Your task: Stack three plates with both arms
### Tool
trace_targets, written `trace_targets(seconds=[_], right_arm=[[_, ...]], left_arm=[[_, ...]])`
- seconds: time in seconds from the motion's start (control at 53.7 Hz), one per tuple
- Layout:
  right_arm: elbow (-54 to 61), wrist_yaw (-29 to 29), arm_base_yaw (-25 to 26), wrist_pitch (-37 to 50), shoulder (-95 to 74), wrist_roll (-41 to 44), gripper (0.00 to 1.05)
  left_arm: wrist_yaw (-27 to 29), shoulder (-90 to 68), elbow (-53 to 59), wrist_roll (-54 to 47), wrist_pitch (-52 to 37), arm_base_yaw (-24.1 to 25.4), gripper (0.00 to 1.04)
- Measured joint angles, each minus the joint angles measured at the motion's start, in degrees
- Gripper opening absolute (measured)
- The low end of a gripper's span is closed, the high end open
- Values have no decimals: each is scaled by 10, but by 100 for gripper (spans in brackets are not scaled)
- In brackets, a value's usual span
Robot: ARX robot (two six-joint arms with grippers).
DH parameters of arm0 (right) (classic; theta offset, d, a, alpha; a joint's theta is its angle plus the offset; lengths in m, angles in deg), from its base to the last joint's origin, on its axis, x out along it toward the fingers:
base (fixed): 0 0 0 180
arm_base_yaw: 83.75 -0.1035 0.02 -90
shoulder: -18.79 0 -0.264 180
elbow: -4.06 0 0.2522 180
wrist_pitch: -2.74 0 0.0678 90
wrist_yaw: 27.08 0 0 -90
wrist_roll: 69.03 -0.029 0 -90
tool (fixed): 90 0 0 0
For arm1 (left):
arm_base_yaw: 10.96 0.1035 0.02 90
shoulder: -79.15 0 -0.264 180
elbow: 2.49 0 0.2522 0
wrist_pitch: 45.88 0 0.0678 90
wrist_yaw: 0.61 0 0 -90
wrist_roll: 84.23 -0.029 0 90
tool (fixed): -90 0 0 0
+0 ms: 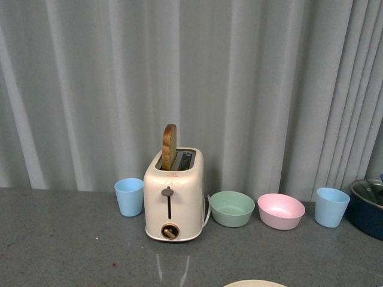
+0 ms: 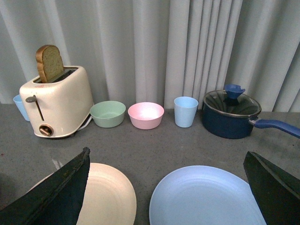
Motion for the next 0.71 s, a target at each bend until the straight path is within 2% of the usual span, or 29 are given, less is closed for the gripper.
trace_targets(seconds=[0.707], right_arm=[[0, 0, 0, 0, 0, 0, 97]], left_arm=[[0, 0, 0, 0, 0, 0, 98]])
